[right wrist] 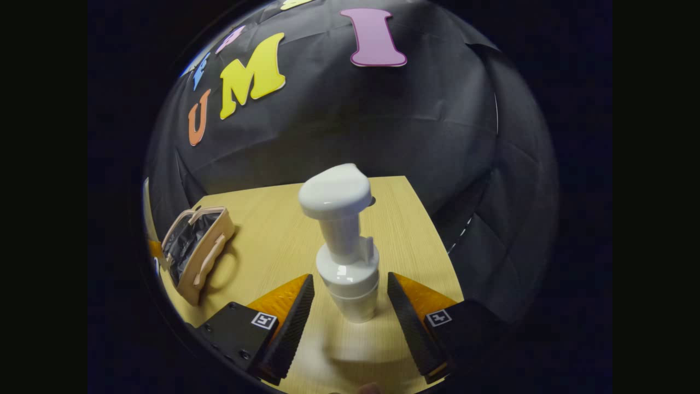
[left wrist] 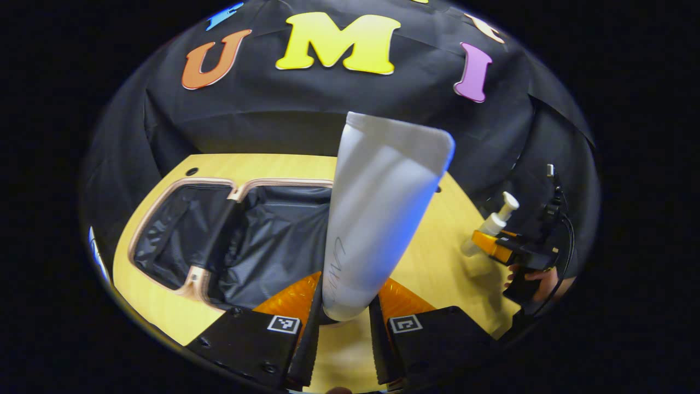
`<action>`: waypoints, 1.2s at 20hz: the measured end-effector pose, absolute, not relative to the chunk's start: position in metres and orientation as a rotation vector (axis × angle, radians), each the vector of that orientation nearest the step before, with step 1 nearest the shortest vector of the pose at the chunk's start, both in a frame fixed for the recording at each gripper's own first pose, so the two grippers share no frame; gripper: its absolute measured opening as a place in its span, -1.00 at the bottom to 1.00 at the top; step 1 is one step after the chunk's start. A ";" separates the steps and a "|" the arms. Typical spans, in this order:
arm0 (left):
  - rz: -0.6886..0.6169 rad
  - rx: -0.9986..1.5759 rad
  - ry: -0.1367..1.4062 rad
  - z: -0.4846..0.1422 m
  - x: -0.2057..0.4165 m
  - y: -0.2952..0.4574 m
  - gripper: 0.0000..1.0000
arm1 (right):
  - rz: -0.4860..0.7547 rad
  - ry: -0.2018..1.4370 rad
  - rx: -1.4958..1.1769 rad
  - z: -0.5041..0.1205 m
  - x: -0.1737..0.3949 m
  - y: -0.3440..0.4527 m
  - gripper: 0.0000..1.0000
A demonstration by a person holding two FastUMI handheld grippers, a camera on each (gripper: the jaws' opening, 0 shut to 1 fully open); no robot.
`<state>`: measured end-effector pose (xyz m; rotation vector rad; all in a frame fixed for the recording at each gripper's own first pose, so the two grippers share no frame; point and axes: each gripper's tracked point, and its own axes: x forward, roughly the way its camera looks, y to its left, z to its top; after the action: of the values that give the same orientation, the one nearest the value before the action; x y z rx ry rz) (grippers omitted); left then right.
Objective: First open the suitcase, pack the skin care products into it, and then close the suitcase.
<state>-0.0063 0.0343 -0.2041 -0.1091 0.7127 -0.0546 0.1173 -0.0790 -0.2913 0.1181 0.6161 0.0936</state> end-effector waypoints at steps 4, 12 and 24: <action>-0.032 -0.176 0.789 -0.209 0.000 0.089 -0.10 | 0.047 0.634 0.114 -0.295 0.125 -0.083 0.27; -0.133 -0.163 1.028 -0.258 0.022 0.127 -0.10 | 0.068 0.627 0.130 -0.250 0.101 -0.069 -0.07; -0.310 -0.263 1.560 -0.338 0.014 0.131 -0.10 | 0.327 0.670 0.159 -0.161 -0.013 0.024 -0.08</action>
<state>0.0136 0.1309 -0.3380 -0.2633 1.5598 -0.3101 -0.0133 0.0244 -0.1610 0.1590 0.6698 0.3272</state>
